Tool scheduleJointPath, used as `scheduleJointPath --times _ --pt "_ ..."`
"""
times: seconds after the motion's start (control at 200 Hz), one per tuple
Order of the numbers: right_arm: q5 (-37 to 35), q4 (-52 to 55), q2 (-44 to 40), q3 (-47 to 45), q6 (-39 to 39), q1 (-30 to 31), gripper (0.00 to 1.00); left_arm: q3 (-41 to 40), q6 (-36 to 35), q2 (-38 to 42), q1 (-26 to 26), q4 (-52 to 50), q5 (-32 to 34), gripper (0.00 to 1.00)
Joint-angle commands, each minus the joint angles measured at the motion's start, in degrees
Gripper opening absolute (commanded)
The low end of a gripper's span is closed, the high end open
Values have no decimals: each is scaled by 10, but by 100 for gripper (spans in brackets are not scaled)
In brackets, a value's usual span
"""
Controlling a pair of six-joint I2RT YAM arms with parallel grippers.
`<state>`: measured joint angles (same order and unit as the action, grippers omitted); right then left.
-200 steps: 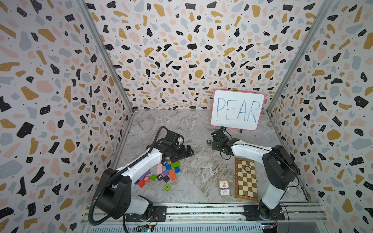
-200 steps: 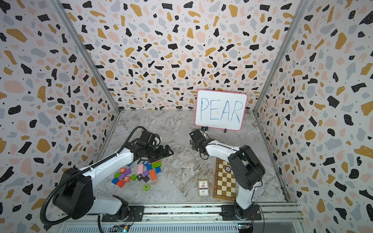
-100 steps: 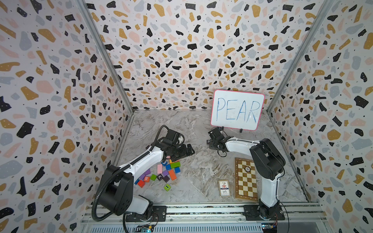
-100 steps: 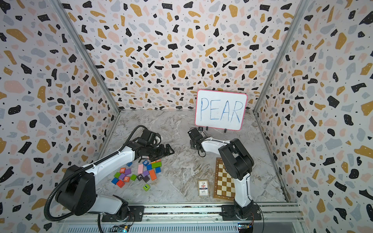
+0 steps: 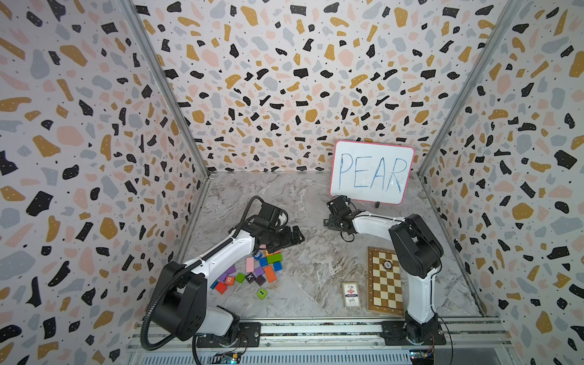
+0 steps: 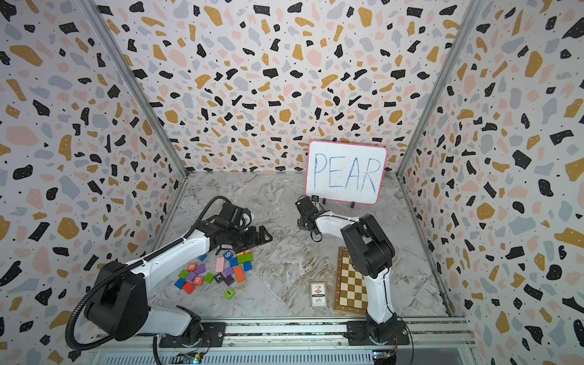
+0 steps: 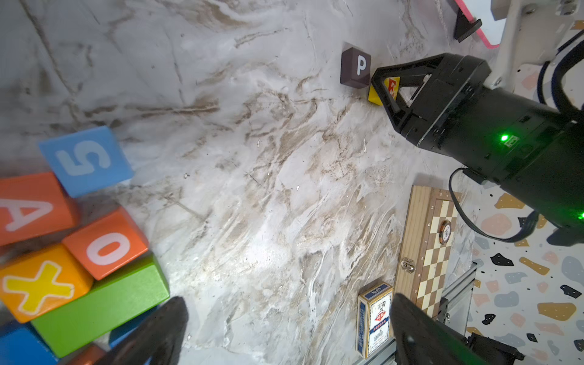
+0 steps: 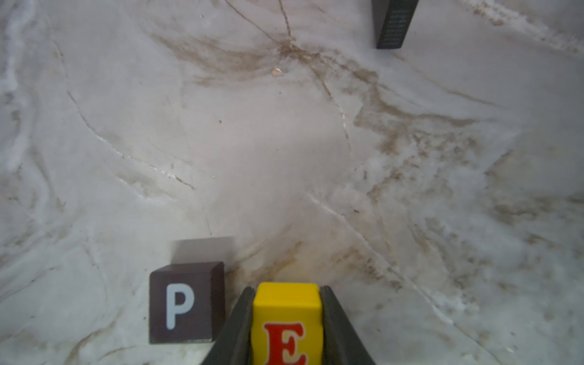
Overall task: Spell the uppercase word “pear” with letter blocks
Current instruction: Place the letter block at the center of the board.
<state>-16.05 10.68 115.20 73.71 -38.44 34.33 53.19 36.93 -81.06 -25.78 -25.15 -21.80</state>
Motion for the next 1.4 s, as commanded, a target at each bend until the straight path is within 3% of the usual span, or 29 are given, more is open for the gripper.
scheduleJointPath --times 0.0,0.981,1.397 --pt "0 17 8 19 6 -3 28 2 -8 12 -1 -3 4 99" --pt "0 34 18 36 18 -2 40 -6 -7 25 -1 -4 11 99" --pt "-1 33 21 41 20 -3 36 -11 -5 25 -1 0 10 99"
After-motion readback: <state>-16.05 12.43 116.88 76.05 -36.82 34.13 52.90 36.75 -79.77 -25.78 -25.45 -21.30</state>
